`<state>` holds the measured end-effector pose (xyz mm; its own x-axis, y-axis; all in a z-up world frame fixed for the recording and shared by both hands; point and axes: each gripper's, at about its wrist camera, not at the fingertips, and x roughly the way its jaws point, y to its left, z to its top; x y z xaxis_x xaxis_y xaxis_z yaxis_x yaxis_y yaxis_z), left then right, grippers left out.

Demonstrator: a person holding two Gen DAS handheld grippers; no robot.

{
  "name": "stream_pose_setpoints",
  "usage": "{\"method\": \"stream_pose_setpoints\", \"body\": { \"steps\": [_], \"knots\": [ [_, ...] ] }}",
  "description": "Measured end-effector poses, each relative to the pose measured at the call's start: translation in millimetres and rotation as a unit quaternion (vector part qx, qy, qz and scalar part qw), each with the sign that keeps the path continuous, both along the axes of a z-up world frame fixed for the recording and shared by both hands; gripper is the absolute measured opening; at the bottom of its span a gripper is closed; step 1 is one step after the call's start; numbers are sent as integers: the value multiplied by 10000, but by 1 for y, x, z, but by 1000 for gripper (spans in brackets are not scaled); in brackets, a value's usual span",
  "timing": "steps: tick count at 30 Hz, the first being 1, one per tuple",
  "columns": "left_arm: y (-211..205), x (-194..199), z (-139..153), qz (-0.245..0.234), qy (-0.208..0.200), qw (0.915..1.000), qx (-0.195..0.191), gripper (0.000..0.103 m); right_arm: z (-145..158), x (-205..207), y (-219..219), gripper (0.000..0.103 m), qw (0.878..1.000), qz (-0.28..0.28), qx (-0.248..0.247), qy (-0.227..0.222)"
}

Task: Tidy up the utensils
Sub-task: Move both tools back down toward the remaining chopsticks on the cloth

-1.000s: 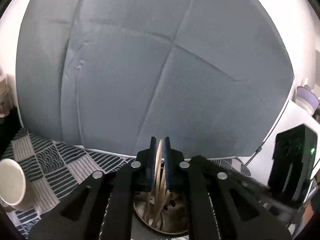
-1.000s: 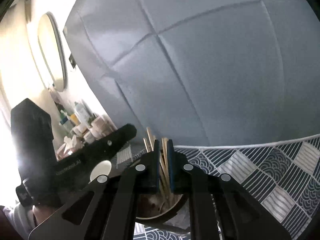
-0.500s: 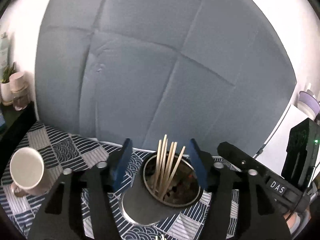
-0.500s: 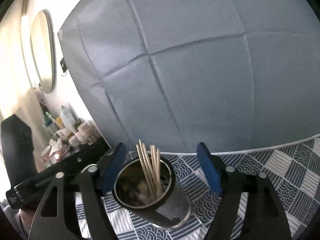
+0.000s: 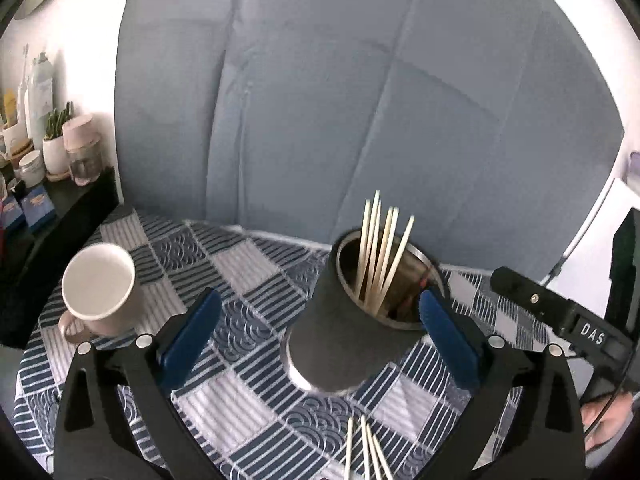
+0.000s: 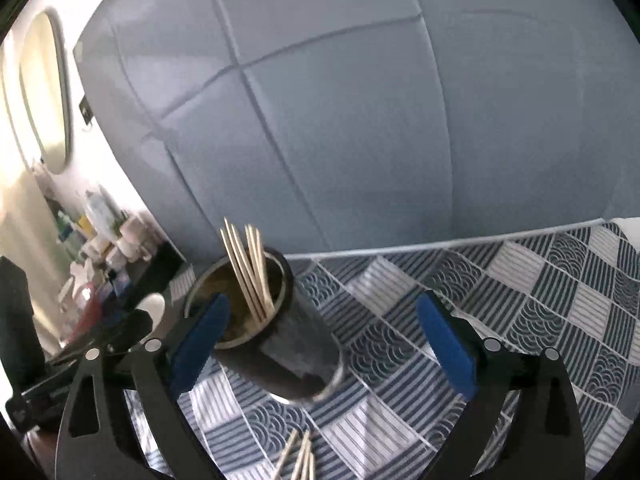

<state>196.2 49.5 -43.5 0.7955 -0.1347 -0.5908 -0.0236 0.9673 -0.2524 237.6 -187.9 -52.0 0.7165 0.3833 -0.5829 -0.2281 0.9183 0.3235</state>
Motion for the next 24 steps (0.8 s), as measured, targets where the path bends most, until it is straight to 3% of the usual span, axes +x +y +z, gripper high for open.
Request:
{"method": "stream_pose_setpoints", "body": {
  "steps": [11, 24],
  "knots": [
    [-19, -20, -43, -420, 660, 9961, 408, 97, -39, -21, -14, 91, 9985, 17, -330, 436],
    [-44, -38, -115, -946, 1703, 9788, 626, 97, -94, -49, -13, 91, 9895, 262, -933, 1069]
  ]
}}
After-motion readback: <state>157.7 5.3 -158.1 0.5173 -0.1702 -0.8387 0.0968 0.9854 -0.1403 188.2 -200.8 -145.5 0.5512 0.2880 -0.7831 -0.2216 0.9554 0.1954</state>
